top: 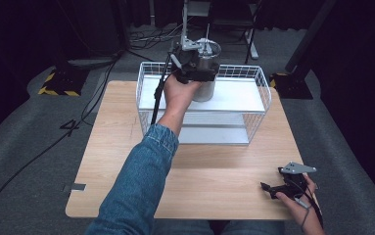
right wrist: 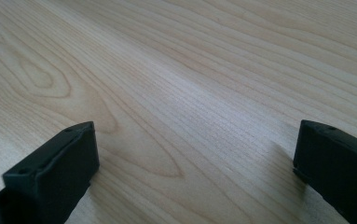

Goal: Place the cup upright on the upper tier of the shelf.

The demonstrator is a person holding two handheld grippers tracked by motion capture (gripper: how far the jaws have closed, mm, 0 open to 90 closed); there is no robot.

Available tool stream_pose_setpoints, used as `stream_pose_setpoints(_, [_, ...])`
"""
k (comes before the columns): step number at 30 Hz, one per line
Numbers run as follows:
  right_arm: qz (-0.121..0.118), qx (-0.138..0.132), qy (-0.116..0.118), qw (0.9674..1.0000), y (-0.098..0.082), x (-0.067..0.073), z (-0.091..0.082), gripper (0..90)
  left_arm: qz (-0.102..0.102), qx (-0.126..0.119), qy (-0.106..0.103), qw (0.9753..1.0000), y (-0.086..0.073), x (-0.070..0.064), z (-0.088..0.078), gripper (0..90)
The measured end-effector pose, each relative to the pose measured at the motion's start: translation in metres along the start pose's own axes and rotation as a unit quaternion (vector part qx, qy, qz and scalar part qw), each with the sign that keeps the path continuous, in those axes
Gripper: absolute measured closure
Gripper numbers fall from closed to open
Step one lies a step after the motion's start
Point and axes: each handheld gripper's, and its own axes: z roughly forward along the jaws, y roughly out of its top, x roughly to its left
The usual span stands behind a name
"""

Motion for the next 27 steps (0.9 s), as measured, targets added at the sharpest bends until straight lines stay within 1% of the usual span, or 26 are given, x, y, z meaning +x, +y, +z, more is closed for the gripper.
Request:
stream_pose_setpoints(3, [0.000,0.000,0.000,1.0000,0.000,0.000,0.000,0.1,0.009,0.004,0.006,0.9999,0.001,-0.003,0.001,3.5])
stream_pose_setpoints(15, [0.000,0.000,0.000,1.0000,0.000,0.000,0.000,0.1,0.009,0.003,-0.003,1.0000,0.000,0.000,0.002,3.2])
stream_pose_setpoints(17, [0.000,0.000,0.000,1.0000,0.000,0.000,0.000,0.2,0.003,0.006,-0.004,1.0000,0.000,0.001,0.002,2.0])
stream_pose_setpoints(18, [0.000,0.000,0.000,1.0000,0.000,0.000,0.000,0.1,0.000,0.007,-0.006,1.0000,0.000,0.002,0.002,0.0])
stream_pose_setpoints(19, [0.000,0.000,0.000,1.0000,0.000,0.000,0.000,0.2,0.001,0.008,-0.009,0.9999,0.000,0.003,0.002,0.0])
stream_pose_setpoints(21, [0.000,0.000,0.000,1.0000,0.000,0.000,0.000,0.1,0.005,0.005,-0.012,0.9999,0.000,0.004,0.000,0.0])
stream_pose_setpoints(22, [0.000,0.000,0.000,1.0000,0.000,0.000,0.000,0.2,0.010,0.000,-0.013,0.9999,0.000,0.004,-0.001,0.0])
stream_pose_setpoints(25, [0.000,0.000,0.000,1.0000,0.000,0.000,0.000,0.1,0.011,-0.016,-0.020,0.9996,0.000,0.006,-0.006,0.0])
stream_pose_setpoints(27, [0.000,0.000,0.000,1.0000,0.000,0.000,0.000,0.2,0.015,-0.018,-0.024,0.9995,-0.001,0.007,-0.010,0.0])
